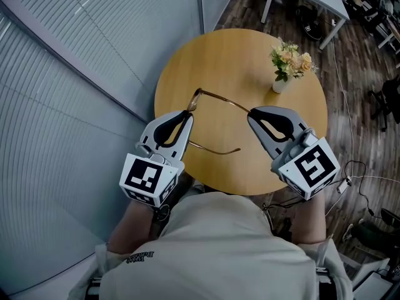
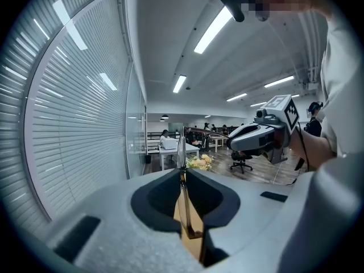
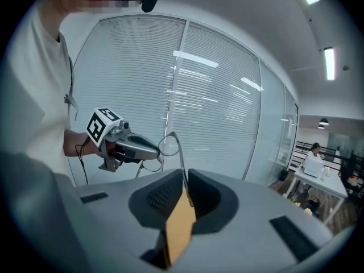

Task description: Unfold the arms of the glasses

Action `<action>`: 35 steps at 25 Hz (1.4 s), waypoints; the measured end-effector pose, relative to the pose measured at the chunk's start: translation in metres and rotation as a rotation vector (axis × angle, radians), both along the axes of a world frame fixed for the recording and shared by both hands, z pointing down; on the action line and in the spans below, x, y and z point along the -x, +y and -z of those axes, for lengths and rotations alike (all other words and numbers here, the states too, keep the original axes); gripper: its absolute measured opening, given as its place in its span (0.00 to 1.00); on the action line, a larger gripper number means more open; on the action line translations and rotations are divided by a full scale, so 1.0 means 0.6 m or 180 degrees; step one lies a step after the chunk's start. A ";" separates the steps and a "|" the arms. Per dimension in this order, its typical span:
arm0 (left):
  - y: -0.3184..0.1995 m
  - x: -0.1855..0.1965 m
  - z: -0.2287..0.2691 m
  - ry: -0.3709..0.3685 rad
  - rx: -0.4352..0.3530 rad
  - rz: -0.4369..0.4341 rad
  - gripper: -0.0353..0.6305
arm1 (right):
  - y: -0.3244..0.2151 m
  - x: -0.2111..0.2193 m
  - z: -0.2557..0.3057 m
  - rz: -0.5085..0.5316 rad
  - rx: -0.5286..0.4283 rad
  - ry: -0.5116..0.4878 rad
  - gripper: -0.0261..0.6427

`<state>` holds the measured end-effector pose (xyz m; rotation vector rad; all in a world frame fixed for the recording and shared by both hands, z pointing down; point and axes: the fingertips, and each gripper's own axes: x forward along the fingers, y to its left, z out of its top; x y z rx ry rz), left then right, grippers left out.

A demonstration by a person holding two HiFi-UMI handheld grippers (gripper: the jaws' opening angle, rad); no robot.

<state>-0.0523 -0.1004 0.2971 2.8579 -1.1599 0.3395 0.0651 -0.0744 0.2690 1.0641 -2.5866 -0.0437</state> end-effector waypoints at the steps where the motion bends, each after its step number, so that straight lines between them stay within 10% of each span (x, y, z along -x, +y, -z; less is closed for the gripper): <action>1: -0.002 0.002 0.000 0.0005 -0.0001 0.0015 0.12 | -0.001 0.001 -0.002 -0.0014 0.0004 -0.0009 0.11; 11: -0.035 0.035 0.015 0.0079 -0.0069 0.0265 0.12 | -0.008 0.008 0.010 -0.0076 -0.0049 -0.0052 0.11; 35: -0.038 0.106 0.222 0.0466 -0.1120 0.0564 0.12 | 0.008 -0.064 0.217 -0.0674 -0.1032 -0.1026 0.10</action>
